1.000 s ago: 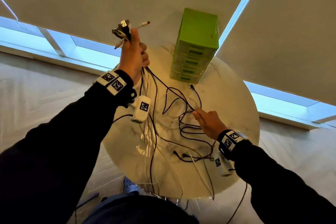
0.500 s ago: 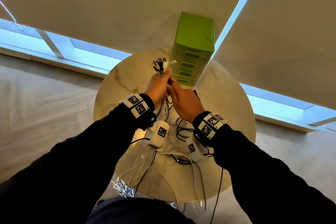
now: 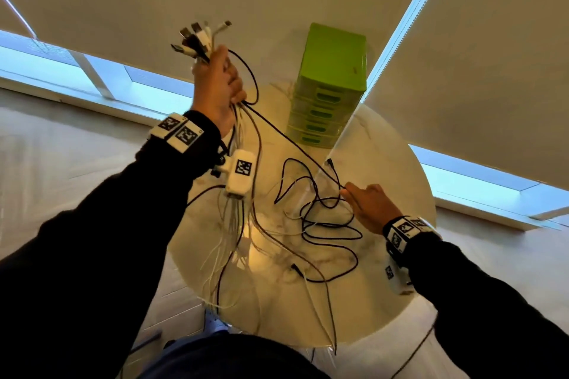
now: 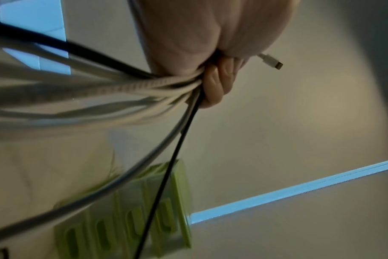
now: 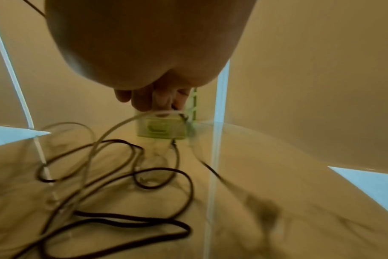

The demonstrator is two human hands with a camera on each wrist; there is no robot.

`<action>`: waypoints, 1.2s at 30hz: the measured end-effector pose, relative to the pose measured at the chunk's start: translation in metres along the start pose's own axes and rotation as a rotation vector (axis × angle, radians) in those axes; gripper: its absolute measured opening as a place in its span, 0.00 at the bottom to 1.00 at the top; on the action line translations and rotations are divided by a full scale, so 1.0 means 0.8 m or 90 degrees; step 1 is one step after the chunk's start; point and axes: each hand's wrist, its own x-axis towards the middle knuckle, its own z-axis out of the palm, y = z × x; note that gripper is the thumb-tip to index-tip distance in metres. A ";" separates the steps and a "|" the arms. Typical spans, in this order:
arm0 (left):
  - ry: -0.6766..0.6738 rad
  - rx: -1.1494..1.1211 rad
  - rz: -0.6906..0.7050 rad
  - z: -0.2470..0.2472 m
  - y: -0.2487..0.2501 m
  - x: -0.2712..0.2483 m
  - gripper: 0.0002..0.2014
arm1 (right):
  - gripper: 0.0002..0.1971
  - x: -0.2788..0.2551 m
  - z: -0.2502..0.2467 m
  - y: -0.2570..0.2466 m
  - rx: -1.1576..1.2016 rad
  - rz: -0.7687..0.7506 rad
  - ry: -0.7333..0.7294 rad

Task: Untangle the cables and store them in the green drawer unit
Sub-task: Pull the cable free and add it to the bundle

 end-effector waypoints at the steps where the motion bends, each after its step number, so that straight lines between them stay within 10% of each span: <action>1: 0.004 0.011 0.010 -0.003 0.005 0.001 0.18 | 0.14 0.001 0.000 0.012 -0.003 0.019 0.006; 5: -0.027 0.112 0.006 0.001 -0.024 -0.015 0.19 | 0.27 0.026 -0.023 0.010 0.095 0.050 0.150; 15: -0.135 0.450 -0.070 0.021 -0.131 -0.066 0.26 | 0.17 0.060 -0.067 -0.114 0.318 -0.112 0.193; 36: 0.038 0.244 -0.014 -0.008 -0.045 -0.015 0.15 | 0.16 0.046 0.012 -0.028 0.291 -0.024 -0.068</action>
